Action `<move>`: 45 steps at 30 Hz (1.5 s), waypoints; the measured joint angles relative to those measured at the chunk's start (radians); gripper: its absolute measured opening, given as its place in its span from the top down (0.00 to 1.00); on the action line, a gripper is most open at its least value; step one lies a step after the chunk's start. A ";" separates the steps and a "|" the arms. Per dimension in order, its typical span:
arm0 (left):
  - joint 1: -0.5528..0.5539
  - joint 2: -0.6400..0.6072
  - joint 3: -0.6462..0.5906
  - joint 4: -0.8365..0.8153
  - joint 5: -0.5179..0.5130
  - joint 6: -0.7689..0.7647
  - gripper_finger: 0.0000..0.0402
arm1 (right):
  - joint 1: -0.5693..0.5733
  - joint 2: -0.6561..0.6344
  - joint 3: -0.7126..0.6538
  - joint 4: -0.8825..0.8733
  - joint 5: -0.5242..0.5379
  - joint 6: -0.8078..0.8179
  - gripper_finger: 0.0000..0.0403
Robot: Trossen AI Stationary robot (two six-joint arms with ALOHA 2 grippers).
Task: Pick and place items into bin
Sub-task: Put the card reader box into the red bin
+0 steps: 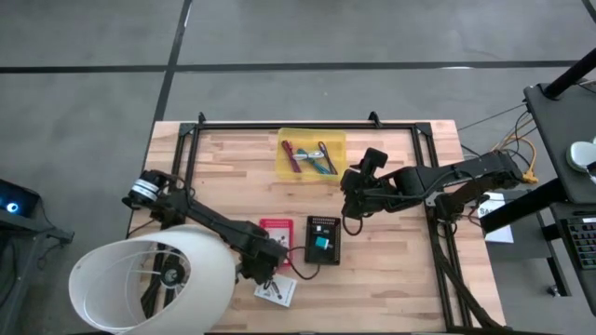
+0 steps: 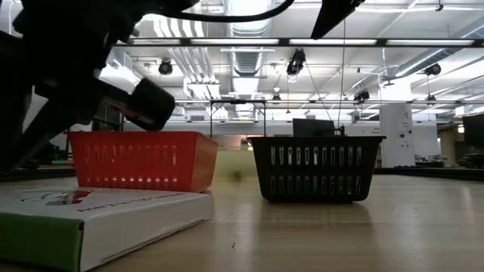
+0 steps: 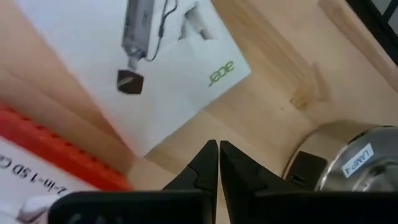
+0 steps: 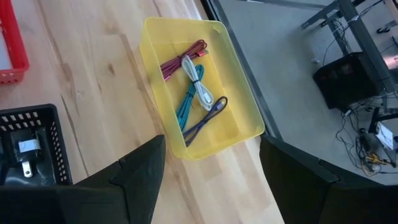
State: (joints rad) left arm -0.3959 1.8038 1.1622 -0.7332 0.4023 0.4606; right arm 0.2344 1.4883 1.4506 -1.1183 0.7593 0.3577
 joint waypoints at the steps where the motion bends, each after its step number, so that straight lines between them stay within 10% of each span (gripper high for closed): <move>1: -0.005 0.000 0.000 0.003 0.000 0.000 1.00 | 0.000 0.000 0.000 0.000 0.000 -0.003 0.39; 45: -0.068 0.051 0.009 0.143 -0.043 0.001 1.00 | -0.004 0.000 0.000 -0.001 0.001 -0.027 0.39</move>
State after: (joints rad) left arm -0.4641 1.8545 1.1715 -0.5907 0.3592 0.4618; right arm 0.2302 1.4883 1.4506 -1.1191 0.7602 0.3305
